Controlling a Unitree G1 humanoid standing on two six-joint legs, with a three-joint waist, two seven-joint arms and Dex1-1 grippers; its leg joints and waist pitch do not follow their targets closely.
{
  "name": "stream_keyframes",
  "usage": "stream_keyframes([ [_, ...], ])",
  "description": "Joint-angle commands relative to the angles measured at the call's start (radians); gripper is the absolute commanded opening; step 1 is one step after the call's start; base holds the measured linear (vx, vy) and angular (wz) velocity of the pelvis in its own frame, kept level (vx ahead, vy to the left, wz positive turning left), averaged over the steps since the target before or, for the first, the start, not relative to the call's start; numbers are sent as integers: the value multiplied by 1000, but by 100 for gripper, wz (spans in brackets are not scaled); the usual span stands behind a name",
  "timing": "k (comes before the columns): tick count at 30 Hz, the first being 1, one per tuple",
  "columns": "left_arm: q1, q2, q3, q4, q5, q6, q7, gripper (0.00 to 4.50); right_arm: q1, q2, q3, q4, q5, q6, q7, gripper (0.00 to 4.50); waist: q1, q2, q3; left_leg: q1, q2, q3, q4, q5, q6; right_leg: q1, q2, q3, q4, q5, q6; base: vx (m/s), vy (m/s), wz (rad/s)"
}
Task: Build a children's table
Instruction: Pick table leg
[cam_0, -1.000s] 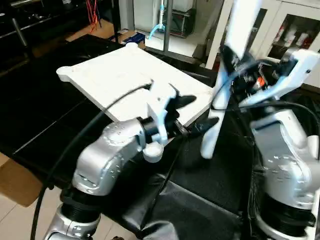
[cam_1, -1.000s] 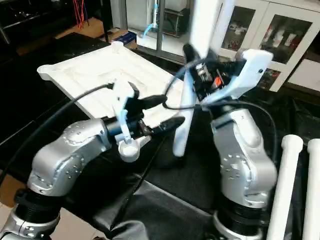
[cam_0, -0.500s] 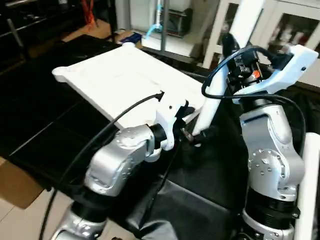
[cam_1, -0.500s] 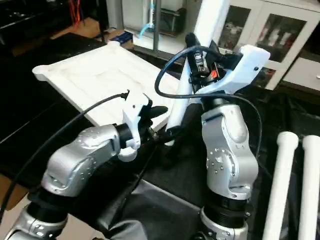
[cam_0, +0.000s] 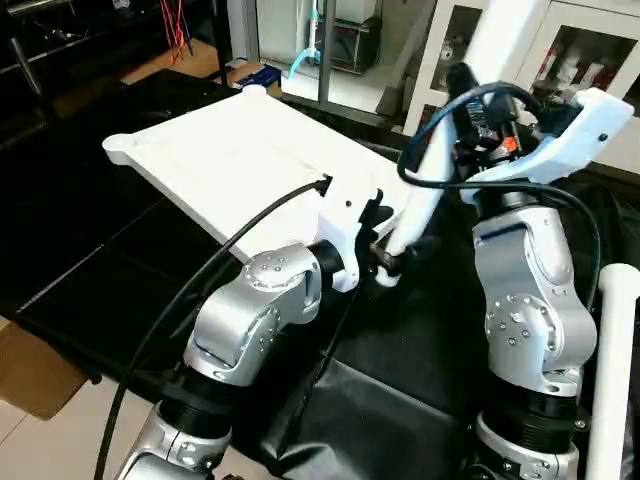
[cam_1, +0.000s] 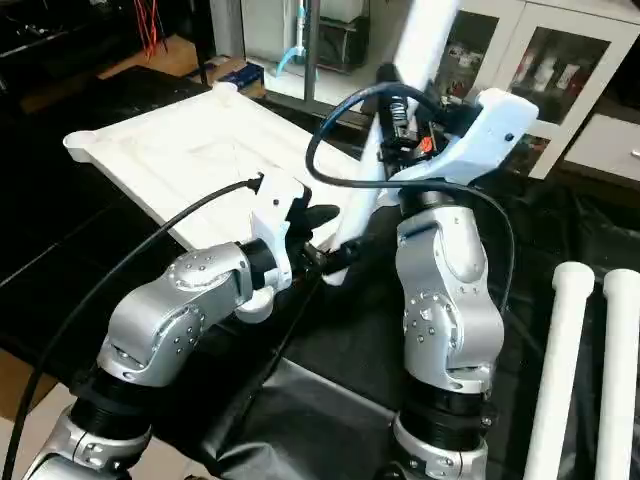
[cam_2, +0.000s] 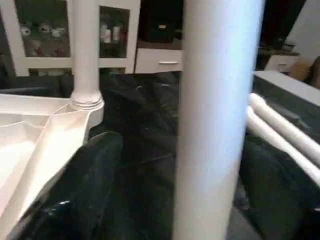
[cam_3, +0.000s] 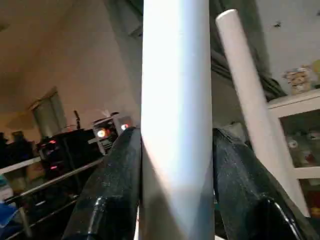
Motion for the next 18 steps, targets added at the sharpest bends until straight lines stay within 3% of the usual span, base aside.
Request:
stream_keyframes([
  [1,-12,-8,-1,3,1,1,6,359,-19,6,4,3,-8,-21,-16,162,-2,1,-71,18,35,-18,-66,-138,2,48,-26,33,-58,-157,-121,0,0,0],
  [5,-11,-11,2,-4,-5,10,6,327,-17,6,11,6,-12,-28,-29,162,-3,-1,-72,18,35,-18,-65,-125,7,49,-24,32,-55,-120,-130,0,0,0],
  [18,-7,-19,9,-1,-18,27,-10,210,-25,6,20,20,-9,-37,-33,162,-3,-3,-71,18,35,-17,-64,-140,11,49,-25,32,-57,-146,-129,0,0,0],
])
